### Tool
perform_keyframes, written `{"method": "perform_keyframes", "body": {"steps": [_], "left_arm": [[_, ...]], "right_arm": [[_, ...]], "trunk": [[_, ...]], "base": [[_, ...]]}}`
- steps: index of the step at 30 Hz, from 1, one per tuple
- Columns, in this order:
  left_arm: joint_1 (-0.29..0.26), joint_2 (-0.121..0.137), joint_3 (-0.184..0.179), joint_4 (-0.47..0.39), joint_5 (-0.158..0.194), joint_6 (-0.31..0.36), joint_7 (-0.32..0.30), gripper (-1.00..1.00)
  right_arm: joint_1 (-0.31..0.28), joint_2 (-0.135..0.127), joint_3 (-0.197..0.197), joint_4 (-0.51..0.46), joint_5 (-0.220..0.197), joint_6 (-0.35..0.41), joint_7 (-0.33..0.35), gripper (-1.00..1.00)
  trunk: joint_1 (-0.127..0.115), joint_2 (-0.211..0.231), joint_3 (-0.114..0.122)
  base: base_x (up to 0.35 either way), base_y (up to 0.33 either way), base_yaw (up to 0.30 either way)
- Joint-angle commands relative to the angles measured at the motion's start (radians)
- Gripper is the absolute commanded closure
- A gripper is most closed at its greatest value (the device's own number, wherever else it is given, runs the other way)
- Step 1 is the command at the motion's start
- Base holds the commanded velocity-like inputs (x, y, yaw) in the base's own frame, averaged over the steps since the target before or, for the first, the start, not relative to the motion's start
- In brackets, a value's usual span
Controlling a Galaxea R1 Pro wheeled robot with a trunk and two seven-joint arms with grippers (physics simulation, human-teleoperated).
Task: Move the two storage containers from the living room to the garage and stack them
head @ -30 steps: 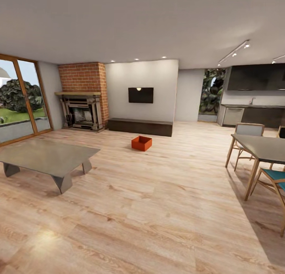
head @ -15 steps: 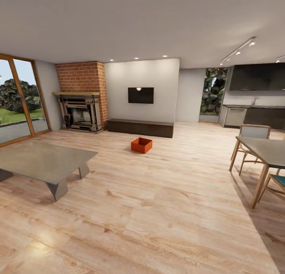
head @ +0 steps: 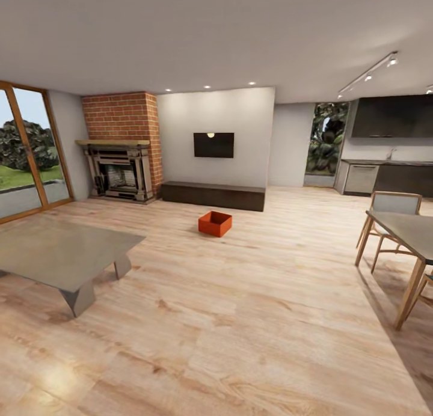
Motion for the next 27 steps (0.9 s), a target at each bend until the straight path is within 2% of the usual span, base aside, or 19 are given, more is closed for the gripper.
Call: {"method": "perform_keyframes", "body": {"steps": [1, 27], "left_arm": [[-0.001, 0.0, -0.008, 0.001, 0.009, -0.003, 0.002, -1.0], [-0.001, -0.001, -0.008, 0.001, 0.009, -0.003, 0.002, -1.0]], "right_arm": [[-0.001, 0.001, 0.008, 0.003, -0.008, -0.005, 0.0, -1.0], [-0.001, 0.002, 0.01, 0.003, -0.007, -0.005, 0.0, -1.0]], "trunk": [[0.001, -0.001, -0.001], [0.001, -0.001, -0.001]], "base": [[0.325, 0.0, 0.0], [0.325, 0.0, 0.0]]}}
